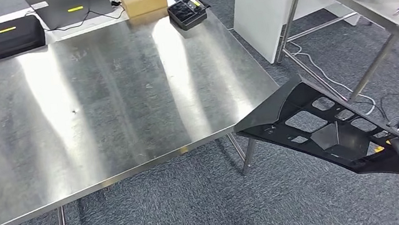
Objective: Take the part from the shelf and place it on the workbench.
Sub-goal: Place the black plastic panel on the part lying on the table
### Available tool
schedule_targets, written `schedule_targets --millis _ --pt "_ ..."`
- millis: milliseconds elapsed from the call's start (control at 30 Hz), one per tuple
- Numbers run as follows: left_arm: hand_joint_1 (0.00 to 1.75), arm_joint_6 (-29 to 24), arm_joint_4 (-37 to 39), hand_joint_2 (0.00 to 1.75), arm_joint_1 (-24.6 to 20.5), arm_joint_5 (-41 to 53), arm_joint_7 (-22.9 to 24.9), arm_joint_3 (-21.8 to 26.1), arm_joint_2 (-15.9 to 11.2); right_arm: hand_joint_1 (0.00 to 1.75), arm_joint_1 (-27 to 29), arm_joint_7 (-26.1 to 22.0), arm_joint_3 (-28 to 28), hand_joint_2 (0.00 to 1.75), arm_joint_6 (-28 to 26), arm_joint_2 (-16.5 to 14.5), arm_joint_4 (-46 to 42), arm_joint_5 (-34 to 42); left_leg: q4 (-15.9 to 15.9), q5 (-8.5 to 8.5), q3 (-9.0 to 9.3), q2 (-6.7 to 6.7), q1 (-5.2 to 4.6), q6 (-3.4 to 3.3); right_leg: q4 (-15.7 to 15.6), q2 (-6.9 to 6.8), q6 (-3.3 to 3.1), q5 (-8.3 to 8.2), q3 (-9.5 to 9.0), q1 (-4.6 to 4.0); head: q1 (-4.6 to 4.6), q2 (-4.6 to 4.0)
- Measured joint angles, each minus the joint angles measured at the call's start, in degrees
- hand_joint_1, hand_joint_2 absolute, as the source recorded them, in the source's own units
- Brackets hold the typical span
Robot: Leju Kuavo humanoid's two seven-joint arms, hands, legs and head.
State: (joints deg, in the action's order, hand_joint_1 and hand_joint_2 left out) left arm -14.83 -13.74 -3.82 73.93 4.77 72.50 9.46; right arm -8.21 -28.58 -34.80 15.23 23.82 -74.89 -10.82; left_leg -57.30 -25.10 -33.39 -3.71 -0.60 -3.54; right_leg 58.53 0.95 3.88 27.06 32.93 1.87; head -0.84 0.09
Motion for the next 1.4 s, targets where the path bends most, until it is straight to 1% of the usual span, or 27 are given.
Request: schedule_targets --millis 100,167,200,267,300,333,367,400,467,500,533,600,667,733,800,833,867,900,967,1000,1033,1133,1200,1300,1333,1367,1400 --pt "0.0 0.09 -0.01 1.75 0.18 0.06 -0.04 0.0 -0.15 1.75 0.29 -0.13 0.09 1.75 0.0 -0.03 0.05 0.1 -0.45 -0.31 -0.39 -0.62 -0.17 0.67 -1.06 -0.37 -1.31 -0.48 -0.62 -0.17 0.0 0.0" --pt "0.0 0.1 -0.01 1.75 0.33 0.1 -0.14 0.0 -0.28 1.75 0.4 -0.16 0.16 1.75 0.0 -0.05 0.03 0.24 -2.13 -1.6 -1.07 0.38 -0.08 1.18 -1.15 -0.85 -2.04 -0.55 -0.8 0.16 -0.15 0.0" --pt "0.0 0.13 -0.01 1.75 0.34 0.14 -0.21 0.0 -0.34 1.75 0.51 -0.17 0.18 1.75 0.0 -0.04 0.02 0.33 -4.56 -3.13 -2.13 1.24 0.02 1.53 -1.21 -1.11 -2.38 -0.55 -0.89 0.28 -0.29 0.0" --pt "0.0 0.21 -0.01 1.75 0.33 0.27 -0.31 0.0 -0.33 1.75 0.84 -0.2 0.18 1.75 0.0 0.02 0.01 0.44 -12.27 -7.02 -5.89 2.68 0.32 2.14 -1.21 -1.7 -2.79 -0.44 -0.96 0.13 -0.54 0.0" --pt "0.0 0.27 -0.01 1.75 0.32 0.36 -0.34 0.0 -0.33 1.75 0.99 -0.21 0.18 1.75 0.0 -0.01 0.01 0.46 -15.7 -8.21 -7.72 2.93 0.5 2.3 -1.2 -2.01 -2.87 -0.38 -0.98 0.03 -0.54 0.0" --pt "0.0 0.33 -0.01 1.75 0.34 0.42 -0.36 0.0 -0.33 1.75 1.12 -0.21 0.19 1.75 -0.01 -0.05 0.01 0.48 -17.45 -8.35 -8.76 3.07 0.61 2.36 -1.2 -2.34 -2.95 -0.31 -1.04 -0.06 -0.54 0.0" --pt "0.0 0.38 -0.01 1.75 0.36 0.45 -0.37 0.0 -0.34 1.75 1.2 -0.21 0.19 1.75 -0.01 -0.1 0.01 0.49 -16.83 -7.32 -8.64 3.18 0.67 2.29 -1.2 -2.64 -3.02 -0.24 -1.13 -0.13 -0.55 0.0" --pt "0.0 0.42 -0.01 1.75 0.36 0.48 -0.38 0.0 -0.38 1.75 1.23 -0.21 0.2 1.75 -0.01 -0.12 0.01 0.5 -13.91 -5.41 -7.34 3.39 0.68 2.08 -1.2 -2.92 -3.02 -0.16 -1.27 -0.19 -0.55 0.0" --pt "0.0 0.45 -0.01 1.75 0.29 0.5 -0.38 0.0 -0.52 1.75 1.14 -0.2 0.22 1.75 -0.01 -0.05 0.02 0.53 -5.65 -1.67 -3.27 4.54 0.43 1.28 -1.18 -3.41 -2.87 0.03 -1.53 -0.44 -0.52 0.0" --pt "0.0 0.47 -0.01 1.75 0.23 0.52 -0.39 0.0 -0.6 1.75 0.98 -0.18 0.24 1.75 -0.02 0.03 0.04 0.54 -2.76 -0.72 -1.88 4.98 0.23 0.92 -1.18 -3.61 -2.69 0.14 -1.59 -0.6 -0.49 0.0" --pt "0.0 0.49 -0.01 1.75 0.17 0.55 -0.42 0.0 -0.66 1.75 0.8 -0.13 0.27 1.75 -0.02 0.1 0.08 0.55 -1.32 -0.44 -1.22 5.28 0.02 0.64 -1.22 -3.83 -2.49 0.21 -1.63 -0.72 -0.48 0.0" --pt "0.0 0.51 -0.01 1.75 0.11 0.56 -0.5 0.0 -0.7 1.75 0.42 -0.03 0.4 1.75 -0.02 0.28 0.15 0.55 -0.76 -0.43 -1.13 4.78 -0.25 0.28 -1.55 -4.32 -1.9 0.27 -1.84 -0.92 -0.47 0.0" --pt "0.0 0.51 0.0 1.75 0.1 0.57 -0.64 0.0 -0.67 1.75 0.04 0.05 0.59 1.75 -0.03 0.56 0.25 0.53 0.23 0.16 -0.47 4.2 -0.09 -0.32 -0.7 -3.88 -1.45 0.9 -1.55 -1.02 -0.4 0.0" --pt "0.0 0.5 0.0 1.75 0.06 0.62 -0.84 0.0 -0.67 1.75 -0.37 0.12 0.68 1.75 -0.06 0.79 0.54 0.5 1.06 0.72 0.08 3.62 0.14 -0.81 4.47 -2.4 -1.66 3.4 0.92 -0.88 -0.28 0.0" --pt "0.0 0.61 0.0 1.75 0.04 0.65 -0.99 0.0 -0.67 1.75 -0.52 0.2 0.72 1.75 -0.09 0.8 1.02 0.43 1.12 0.76 0.08 2.86 0.12 -0.96 12.35 -1.54 -1.73 6.42 4.95 -0.74 -0.21 0.0" --pt "0.0 0.68 0.01 1.75 0.05 0.65 -1.02 0.0 -0.63 1.75 -0.52 0.24 0.77 1.75 -0.11 0.79 1.27 0.36 1.09 0.74 0.09 2.41 0.11 -0.97 14.73 -1.43 -1.42 6.98 6.31 -0.69 -0.21 0.0" --pt "0.0 0.74 0.02 1.75 0.06 0.65 -0.99 0.0 -0.58 1.75 -0.62 0.26 0.85 1.75 -0.16 0.78 1.54 0.22 1.04 0.72 0.12 1.96 0.12 -0.95 14.92 -1.37 -0.9 6.55 6.59 -0.62 -0.21 0.0" --pt "0.0 0.77 0.02 1.75 0.06 0.65 -0.9 0.0 -0.52 1.75 -0.92 0.27 0.97 1.75 -0.26 0.83 1.89 0.02 0.93 0.67 0.16 1.5 0.15 -0.87 12.52 -1.29 -0.23 5.12 5.61 -0.46 -0.2 0.0" --pt "0.0 0.71 0.03 1.75 0.04 0.62 -0.55 0.0 -0.47 1.75 -2.36 0.17 1.52 1.75 -0.62 0.98 3.06 -0.64 0.37 0.35 0.06 0.71 0.1 -0.42 4.23 -0.46 0.81 1.51 1.8 -0.02 -0.1 0.0" --pt "0.0 0.61 0.03 1.75 0.01 0.57 -0.32 0.0 -0.46 1.75 -3.41 0.03 1.98 1.75 -0.89 1.08 3.97 -1.07 0.01 0.14 -0.12 0.43 0.0 -0.1 1.03 -0.06 0.77 0.27 0.33 0.05 -0.03 0.0" --pt "0.0 0.5 0.04 1.75 -0.01 0.51 -0.11 0.0 -0.45 1.75 -4.5 -0.17 2.56 1.75 -1.15 1.15 4.97 -1.52 -0.28 0.0 -0.37 0.23 -0.14 0.21 -0.66 0.25 0.43 -0.33 -0.43 0.03 -0.03 0.0" --pt "0.0 0.0 0.06 1.75 0.0 0.09 0.45 0.11 -0.39 1.75 -7.93 -0.96 4.93 1.75 -2.06 1.17 8.38 -3.02 -0.69 -0.18 -0.9 0.1 -0.13 0.82 -0.99 -0.22 -1.07 -0.62 -0.5 0.01 -0.14 0.0" --pt "0.0 -0.45 0.06 1.75 -0.02 -0.26 0.79 0.3 -0.34 1.75 -10.34 -1.49 6.7 1.75 -2.7 1.12 10.54 -3.93 -3.03 -1.7 -1.95 1.22 0.08 1.5 -1.06 -0.63 -1.84 -0.75 -0.55 0.25 -0.31 0.0" --pt "0.0 -1.19 0.12 1.75 -0.12 -0.91 1.38 0.8 -0.05 1.75 -14.4 -1.99 9.18 1.75 -3.66 0.93 14.18 -5.26 -12.9 -6.38 -7.04 2.7 0.53 2.42 -1.07 -1.45 -2.47 -0.67 -0.54 0.1 -0.64 0.0" --pt "0.0 -1.54 0.16 1.75 -0.12 -1.18 1.61 1.09 0.11 1.75 -16.24 -2.13 10.31 1.75 -4.14 0.75 15.97 -5.87 -15.56 -7.06 -8.58 2.81 0.66 2.54 -1.06 -1.7 -2.52 -0.64 -0.55 0.03 -0.63 0.0" --pt "0.0 -1.91 0.19 1.75 -0.12 -1.46 1.82 1.39 0.28 1.75 -18.2 -2.26 11.56 1.75 -4.66 0.54 17.8 -6.49 -16.48 -6.75 -9.29 2.89 0.74 2.54 -1.05 -1.92 -2.55 -0.61 -0.59 -0.02 -0.66 0.0" --pt "0.0 -2.23 0.21 1.75 -0.12 -1.69 1.99 1.66 0.44 1.75 -20.11 -2.38 12.87 1.75 -5.18 0.32 19.52 -7.06 -15.19 -5.41 -8.9 3.03 0.77 2.42 -1.05 -2.15 -2.57 -0.58 -0.68 -0.07 -0.66 0.0"
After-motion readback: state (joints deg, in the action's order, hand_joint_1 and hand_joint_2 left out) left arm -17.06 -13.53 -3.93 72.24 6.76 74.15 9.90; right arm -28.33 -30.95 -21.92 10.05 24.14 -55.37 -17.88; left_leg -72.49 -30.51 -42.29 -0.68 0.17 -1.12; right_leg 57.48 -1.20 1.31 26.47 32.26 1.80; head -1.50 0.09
